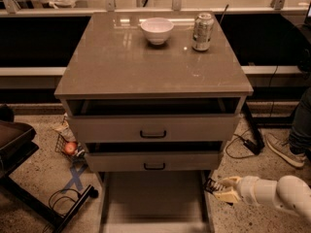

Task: Place rxbar chocolate into bottom drawer

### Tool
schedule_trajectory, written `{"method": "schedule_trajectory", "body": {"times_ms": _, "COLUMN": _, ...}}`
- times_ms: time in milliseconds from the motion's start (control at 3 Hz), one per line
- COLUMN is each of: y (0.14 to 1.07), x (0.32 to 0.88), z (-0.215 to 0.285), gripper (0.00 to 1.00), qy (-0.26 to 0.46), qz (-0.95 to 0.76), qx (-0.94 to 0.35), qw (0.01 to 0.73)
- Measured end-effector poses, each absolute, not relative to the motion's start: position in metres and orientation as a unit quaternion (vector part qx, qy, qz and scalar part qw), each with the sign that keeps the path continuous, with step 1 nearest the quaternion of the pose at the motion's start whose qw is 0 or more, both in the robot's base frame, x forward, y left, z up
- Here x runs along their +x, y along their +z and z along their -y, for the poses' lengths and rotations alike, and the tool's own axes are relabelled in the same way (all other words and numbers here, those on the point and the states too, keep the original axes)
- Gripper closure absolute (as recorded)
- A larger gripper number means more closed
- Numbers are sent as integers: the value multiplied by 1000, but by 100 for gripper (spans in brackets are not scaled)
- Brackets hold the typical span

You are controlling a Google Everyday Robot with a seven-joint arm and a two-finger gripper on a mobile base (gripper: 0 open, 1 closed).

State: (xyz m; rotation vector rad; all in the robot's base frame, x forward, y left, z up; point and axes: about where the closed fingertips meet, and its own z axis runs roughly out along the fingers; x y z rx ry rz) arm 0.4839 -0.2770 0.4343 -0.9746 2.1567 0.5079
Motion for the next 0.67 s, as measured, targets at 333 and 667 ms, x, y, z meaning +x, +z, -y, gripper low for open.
{"method": "schedule_trajectory", "body": {"times_ms": 333, "y": 385, "x": 465, "z": 332, "gripper": 100, "qy": 181, "qz": -858, "qx": -329, "qw": 351}}
{"method": "schedule_trajectory", "body": {"times_ms": 667, "y": 382, "x": 459, "z": 339, "gripper": 100, "qy": 175, "qz": -862, "qx": -321, "qw": 350}}
